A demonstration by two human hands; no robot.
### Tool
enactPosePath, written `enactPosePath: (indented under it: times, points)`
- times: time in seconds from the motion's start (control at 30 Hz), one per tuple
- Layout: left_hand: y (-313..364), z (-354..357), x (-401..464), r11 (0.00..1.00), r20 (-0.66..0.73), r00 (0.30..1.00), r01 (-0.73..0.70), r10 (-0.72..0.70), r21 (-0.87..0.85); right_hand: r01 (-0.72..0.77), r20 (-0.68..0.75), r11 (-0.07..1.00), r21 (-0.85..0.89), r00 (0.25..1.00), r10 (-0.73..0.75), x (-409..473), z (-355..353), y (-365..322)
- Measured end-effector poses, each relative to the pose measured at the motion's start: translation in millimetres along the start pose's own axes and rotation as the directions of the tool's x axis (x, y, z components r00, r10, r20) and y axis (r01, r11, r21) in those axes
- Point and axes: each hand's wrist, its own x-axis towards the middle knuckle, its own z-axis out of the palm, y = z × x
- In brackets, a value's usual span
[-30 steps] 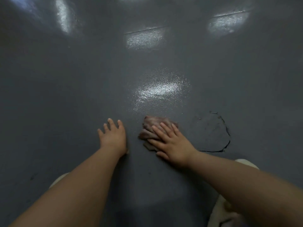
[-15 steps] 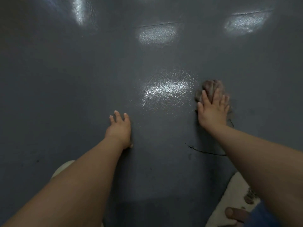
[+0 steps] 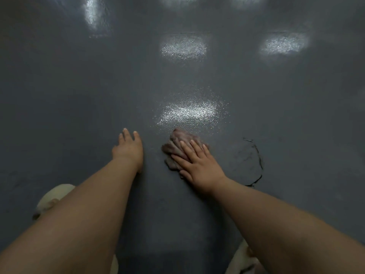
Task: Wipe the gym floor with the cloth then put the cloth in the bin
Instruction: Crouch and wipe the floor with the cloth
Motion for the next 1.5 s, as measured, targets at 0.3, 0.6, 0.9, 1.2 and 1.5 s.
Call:
enactPosePath:
  times: [0.3, 0.6, 0.9, 1.2, 1.5]
  points:
    - [84.9, 5.6, -31.6, 0.947, -0.098, 0.942, -0.322, 0.321, 0.009, -0.198, 0.059, 0.976, 0.092, 0.979, 0.194, -15.7, -15.8, 53.2]
    - [135.5, 21.5, -41.3, 0.956, 0.013, 0.958, -0.288, 0.288, 0.055, -0.695, 0.097, 0.681, 0.23, 0.713, 0.695, -44.7, -22.4, 133.3]
    - [146.9, 27.1, -31.1, 0.969, -0.018, 0.969, -0.245, 0.246, 0.018, -0.267, -0.063, 0.959, 0.101, 0.96, 0.274, -65.2, 6.5, 70.2]
    - [145.1, 22.6, -36.6, 0.968, 0.05, 0.966, -0.25, 0.252, -0.034, -0.234, -0.07, 0.969, 0.085, 0.968, 0.24, -74.2, 6.4, 143.1]
    - [146.5, 21.7, -38.7, 0.969, 0.039, 0.969, -0.244, 0.246, -0.039, -0.837, 0.071, 0.373, 0.401, 0.434, 0.898, -58.4, -15.5, 130.9]
